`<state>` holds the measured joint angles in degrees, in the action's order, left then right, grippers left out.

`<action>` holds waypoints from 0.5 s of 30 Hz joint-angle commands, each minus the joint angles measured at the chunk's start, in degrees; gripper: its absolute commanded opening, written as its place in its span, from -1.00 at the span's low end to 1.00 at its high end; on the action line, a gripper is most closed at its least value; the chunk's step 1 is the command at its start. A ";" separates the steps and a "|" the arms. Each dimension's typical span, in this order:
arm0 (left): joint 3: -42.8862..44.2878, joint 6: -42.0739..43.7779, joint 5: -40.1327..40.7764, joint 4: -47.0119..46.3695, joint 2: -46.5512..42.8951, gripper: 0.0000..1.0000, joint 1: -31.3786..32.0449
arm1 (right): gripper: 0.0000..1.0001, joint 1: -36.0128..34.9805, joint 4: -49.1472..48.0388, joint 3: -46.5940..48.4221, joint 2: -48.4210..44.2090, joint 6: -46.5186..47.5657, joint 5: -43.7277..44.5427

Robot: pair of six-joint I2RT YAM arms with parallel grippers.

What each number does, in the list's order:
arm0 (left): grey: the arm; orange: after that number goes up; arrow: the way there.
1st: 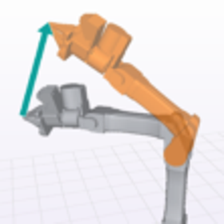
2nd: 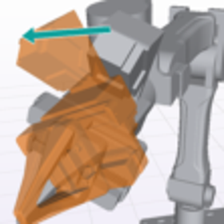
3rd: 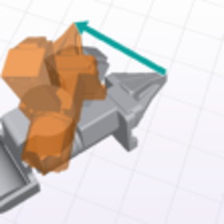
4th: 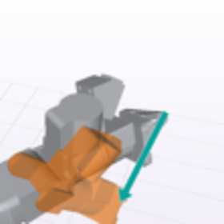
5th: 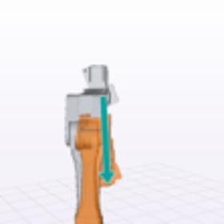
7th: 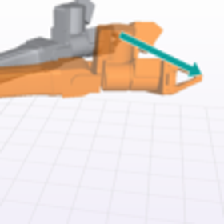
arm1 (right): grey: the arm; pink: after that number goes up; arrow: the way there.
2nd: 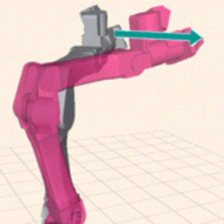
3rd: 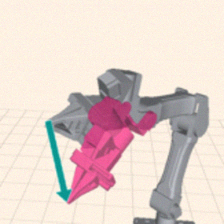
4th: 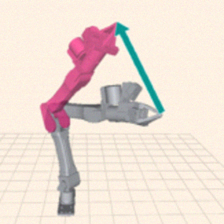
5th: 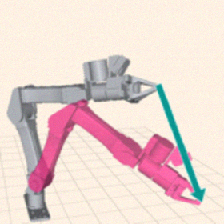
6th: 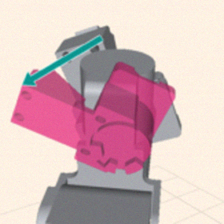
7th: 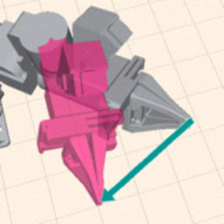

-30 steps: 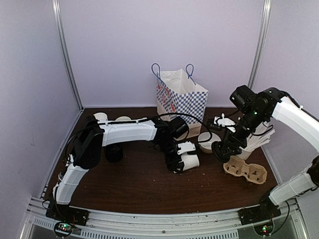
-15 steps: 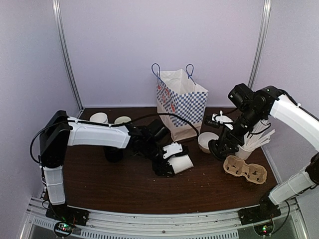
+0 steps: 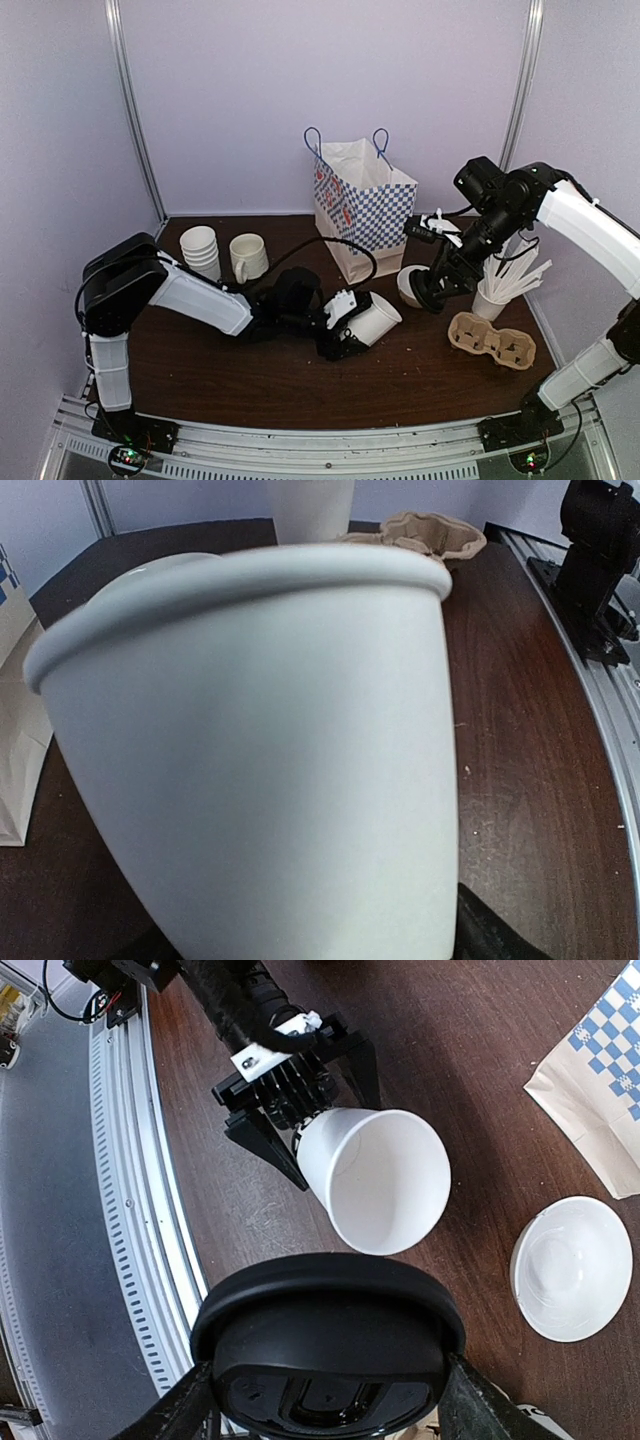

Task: Pack the takeout coffee

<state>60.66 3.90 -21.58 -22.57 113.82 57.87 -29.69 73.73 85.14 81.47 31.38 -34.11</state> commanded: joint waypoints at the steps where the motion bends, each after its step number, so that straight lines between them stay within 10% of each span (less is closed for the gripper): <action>1: -3.39 -6.51 -3.17 -24.83 5.09 0.48 0.14 | 0.38 0.42 -0.27 1.21 0.43 -1.35 -1.29; 15: -4.56 -6.35 -1.11 -30.25 12.58 0.69 0.50 | 0.38 0.34 0.57 3.58 3.28 -1.63 -2.01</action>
<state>58.06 -3.57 -24.18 -49.23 125.69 57.98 -29.58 73.91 86.87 83.96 30.00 -34.83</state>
